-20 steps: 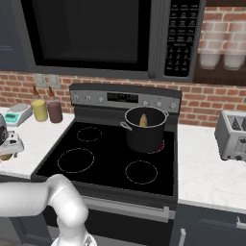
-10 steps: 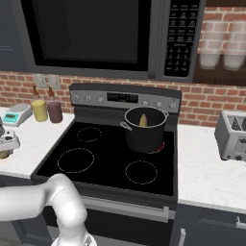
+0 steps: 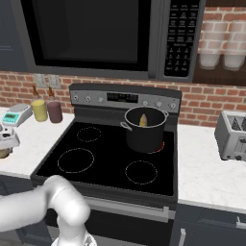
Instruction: Put the onion and cucumber in the pot. Retrieve the spatula and lightly stir the vegetables in the pot.
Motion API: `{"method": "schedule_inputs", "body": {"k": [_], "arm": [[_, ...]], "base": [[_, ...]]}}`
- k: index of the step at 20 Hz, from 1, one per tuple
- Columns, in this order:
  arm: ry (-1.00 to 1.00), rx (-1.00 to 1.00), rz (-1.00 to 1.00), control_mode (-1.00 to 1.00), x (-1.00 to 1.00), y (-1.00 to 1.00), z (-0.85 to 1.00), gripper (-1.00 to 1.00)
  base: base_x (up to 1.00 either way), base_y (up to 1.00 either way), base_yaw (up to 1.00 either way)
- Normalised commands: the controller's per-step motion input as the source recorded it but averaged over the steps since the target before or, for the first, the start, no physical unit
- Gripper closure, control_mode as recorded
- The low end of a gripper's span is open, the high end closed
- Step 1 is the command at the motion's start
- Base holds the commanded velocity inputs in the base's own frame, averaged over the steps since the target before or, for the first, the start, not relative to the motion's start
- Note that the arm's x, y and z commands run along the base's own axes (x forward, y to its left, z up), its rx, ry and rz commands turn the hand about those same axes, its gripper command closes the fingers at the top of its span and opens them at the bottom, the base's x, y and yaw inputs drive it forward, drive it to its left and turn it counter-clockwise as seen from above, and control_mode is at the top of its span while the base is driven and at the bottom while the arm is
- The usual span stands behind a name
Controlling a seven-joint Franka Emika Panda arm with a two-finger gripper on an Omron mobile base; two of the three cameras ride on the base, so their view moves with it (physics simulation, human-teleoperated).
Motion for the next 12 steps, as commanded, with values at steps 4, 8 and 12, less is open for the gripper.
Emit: {"method": "schedule_inputs", "body": {"k": [4,8,12], "arm": [[-0.26,0.0,-0.08,-1.0,-0.67,-1.0,0.81,1.0],[-0.25,0.0,-0.12,-1.0,-0.2,-1.0,0.85,1.0],[-0.21,0.0,-0.14,-1.0,0.0,-1.0,0.7,1.0]], "base": [[0.0,0.0,0.0],[0.0,0.0,0.0],[0.0,0.0,0.0]]}}
